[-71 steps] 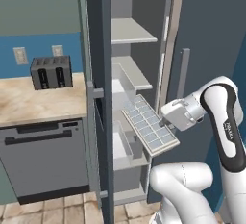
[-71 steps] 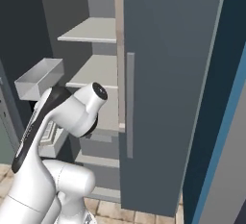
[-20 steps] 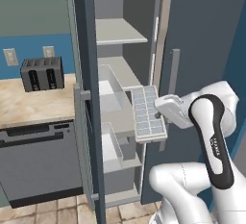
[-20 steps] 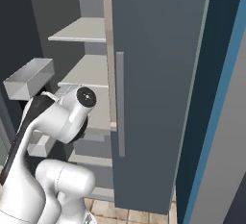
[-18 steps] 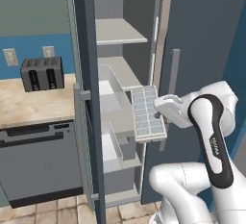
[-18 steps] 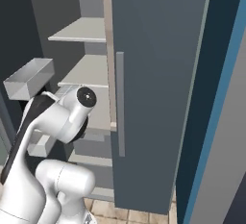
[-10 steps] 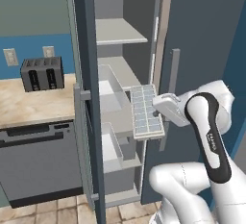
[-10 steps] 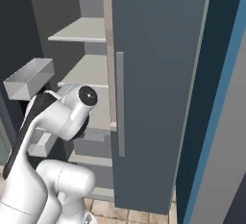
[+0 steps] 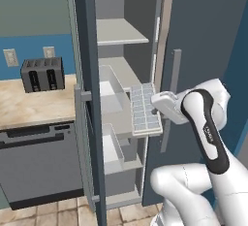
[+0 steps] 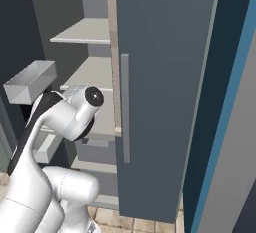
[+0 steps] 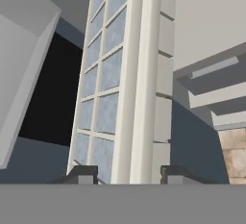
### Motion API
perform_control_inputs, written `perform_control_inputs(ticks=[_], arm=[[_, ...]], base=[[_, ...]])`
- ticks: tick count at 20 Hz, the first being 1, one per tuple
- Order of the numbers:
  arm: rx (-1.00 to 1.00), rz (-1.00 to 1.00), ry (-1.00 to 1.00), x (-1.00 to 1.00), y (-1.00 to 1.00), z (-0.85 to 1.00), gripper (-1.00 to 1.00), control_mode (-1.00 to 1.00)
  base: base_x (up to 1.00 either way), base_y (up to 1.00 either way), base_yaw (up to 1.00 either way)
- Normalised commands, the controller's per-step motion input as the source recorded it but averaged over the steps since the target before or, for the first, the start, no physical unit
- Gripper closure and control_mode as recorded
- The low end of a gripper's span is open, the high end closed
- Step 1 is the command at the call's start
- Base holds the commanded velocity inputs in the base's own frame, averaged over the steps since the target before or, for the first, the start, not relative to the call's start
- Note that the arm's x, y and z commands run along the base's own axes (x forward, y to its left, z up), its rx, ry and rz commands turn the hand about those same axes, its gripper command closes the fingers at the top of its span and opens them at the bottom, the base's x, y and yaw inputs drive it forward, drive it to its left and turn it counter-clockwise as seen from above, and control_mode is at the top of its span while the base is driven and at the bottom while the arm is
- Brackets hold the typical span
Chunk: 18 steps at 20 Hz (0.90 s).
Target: The ice cube tray has been filled with water. Take the tray and place it in the freezer to make ice. Close the freezer door after placing the tray.
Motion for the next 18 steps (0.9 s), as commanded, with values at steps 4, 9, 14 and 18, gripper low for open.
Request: perform_control_inputs(ticks=[4, 9, 14, 18], arm=[[0.0, 0.0, 0.0, 0.28, 0.0, 0.0, 1.0, -1.0], [0.0, -0.01, 0.0, 0.29, 0.0, 0.0, 1.0, -1.0], [0.0, -0.01, 0.0, 0.32, 0.01, 0.0, 1.0, -1.0], [0.0, -0.02, 0.0, 0.35, 0.04, 0.0, 1.0, -1.0]], base=[[0.0, 0.0, 0.0], [0.0, 0.0, 0.0], [0.0, 0.0, 0.0], [0.0, 0.0, 0.0]])
